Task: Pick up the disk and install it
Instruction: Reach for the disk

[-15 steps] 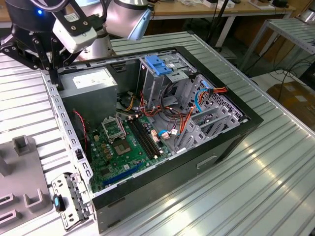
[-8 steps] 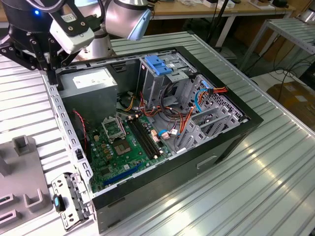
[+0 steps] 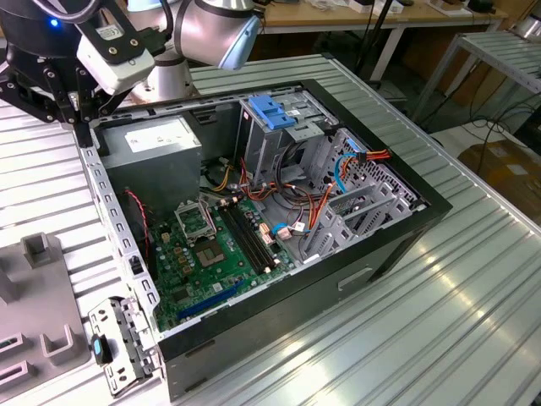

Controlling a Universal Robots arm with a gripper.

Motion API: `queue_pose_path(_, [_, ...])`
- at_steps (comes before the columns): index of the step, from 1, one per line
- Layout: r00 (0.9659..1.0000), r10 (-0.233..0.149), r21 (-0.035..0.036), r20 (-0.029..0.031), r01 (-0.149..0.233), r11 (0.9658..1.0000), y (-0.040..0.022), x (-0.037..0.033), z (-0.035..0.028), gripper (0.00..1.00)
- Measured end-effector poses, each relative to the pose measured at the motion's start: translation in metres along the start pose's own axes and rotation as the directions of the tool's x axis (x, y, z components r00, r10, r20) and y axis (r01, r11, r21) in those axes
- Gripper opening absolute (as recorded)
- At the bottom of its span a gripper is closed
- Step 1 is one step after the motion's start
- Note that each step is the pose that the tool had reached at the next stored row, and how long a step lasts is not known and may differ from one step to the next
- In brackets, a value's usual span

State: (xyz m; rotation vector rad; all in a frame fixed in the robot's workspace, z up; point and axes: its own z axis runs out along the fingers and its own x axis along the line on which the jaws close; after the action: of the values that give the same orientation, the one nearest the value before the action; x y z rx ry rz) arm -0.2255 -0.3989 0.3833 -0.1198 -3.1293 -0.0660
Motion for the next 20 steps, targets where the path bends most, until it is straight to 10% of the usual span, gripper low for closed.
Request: queue_pose_path(20, [1.0000, 0.000, 0.0003, -0.0028, 0.000, 1.0000, -0.0008, 0.0100, 0.0012, 0.11])
